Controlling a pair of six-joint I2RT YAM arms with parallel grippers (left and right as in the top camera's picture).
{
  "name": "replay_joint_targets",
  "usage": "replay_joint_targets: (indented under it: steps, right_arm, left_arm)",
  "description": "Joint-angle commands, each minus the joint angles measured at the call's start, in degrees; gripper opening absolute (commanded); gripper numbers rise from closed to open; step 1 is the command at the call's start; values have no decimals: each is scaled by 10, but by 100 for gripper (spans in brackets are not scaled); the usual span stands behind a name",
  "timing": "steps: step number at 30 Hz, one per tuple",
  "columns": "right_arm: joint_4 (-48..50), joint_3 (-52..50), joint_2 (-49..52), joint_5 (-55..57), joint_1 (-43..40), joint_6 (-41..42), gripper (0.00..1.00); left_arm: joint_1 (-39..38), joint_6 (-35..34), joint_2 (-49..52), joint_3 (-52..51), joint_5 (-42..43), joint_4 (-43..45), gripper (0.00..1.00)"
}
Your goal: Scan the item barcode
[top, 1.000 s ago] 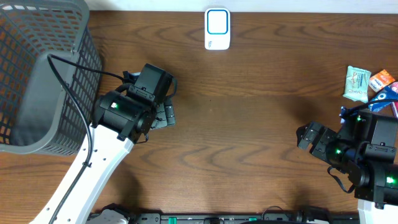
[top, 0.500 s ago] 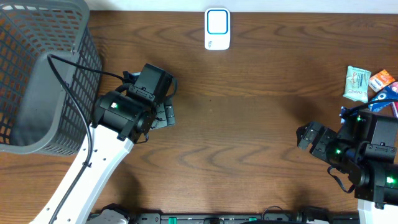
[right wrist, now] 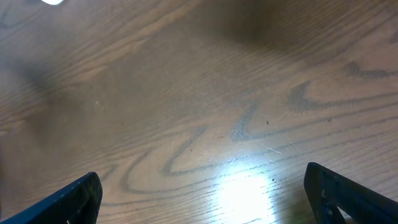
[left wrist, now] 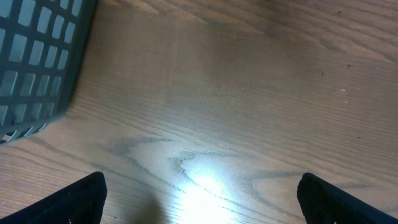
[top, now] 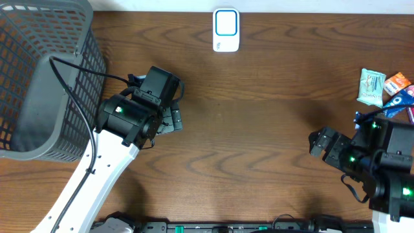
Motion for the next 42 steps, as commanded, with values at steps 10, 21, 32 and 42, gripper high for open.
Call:
replay_joint_targets:
  steps: [10,21,32,42]
  right_arm:
    - [-9,-1,-116,26,6,-8,99]
    - [111,-93,-212,16,38,-100,99]
    - [397,-322,-390,12,100,-173,99]
    - [588,-471,-482,23,99,-184,99]
  left_arm:
    - [2,-1,4,-1,-1,-2,98]
    - [2,-1,4,-1,-1,-2,98]
    - [2,-1,4,-1,-1,-2,98]
    - [2,-1,4,-1,-1,-2,98]
